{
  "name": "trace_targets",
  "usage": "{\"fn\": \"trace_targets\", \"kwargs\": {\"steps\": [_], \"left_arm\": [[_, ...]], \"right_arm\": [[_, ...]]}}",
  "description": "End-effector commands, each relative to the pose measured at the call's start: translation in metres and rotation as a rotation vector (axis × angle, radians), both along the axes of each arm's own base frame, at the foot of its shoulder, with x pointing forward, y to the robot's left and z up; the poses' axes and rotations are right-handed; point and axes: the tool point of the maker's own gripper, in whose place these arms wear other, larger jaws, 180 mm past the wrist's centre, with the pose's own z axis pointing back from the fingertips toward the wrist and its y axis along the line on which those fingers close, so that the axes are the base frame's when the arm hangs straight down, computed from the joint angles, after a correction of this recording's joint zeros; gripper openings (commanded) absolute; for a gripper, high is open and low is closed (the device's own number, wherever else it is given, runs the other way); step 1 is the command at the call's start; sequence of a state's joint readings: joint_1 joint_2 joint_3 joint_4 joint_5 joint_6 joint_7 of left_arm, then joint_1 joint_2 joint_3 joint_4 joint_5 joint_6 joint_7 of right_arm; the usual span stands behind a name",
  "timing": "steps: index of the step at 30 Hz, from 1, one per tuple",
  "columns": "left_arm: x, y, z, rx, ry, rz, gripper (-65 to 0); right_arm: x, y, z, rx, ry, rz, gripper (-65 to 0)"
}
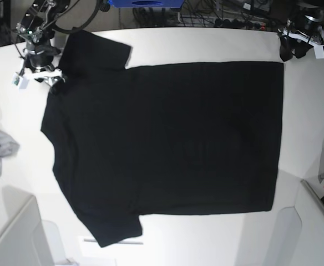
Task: Fold the T-shirt properly
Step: 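Move both grippers down to the shoulder corners of the black T-shirt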
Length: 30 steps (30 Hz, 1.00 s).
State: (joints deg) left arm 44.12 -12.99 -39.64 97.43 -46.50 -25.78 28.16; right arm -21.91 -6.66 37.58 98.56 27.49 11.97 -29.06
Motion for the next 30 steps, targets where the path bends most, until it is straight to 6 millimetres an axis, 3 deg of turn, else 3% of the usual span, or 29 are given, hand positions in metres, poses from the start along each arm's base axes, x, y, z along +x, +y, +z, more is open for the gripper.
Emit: {"fn": "trace_targets", "kwargs": {"steps": [1,14,30], "left_arm": [[0.005,0.006,0.012,0.024,-0.035,-0.008,-32.4],[0.012,0.005,0.013,0.020,-0.054,-0.007,-32.1],[0.012,0.005,0.014,0.021,-0.057,-0.008,-32.3]], "right_arm": [[0.004,-0.002,0.008,-0.009,-0.032,0.003,-21.8],[0.001,-0.009,-0.012,0.011,0.018,0.004,-21.8],[-0.001,-0.010,-0.011,0.009,0.016,-0.001,-21.8]]}}
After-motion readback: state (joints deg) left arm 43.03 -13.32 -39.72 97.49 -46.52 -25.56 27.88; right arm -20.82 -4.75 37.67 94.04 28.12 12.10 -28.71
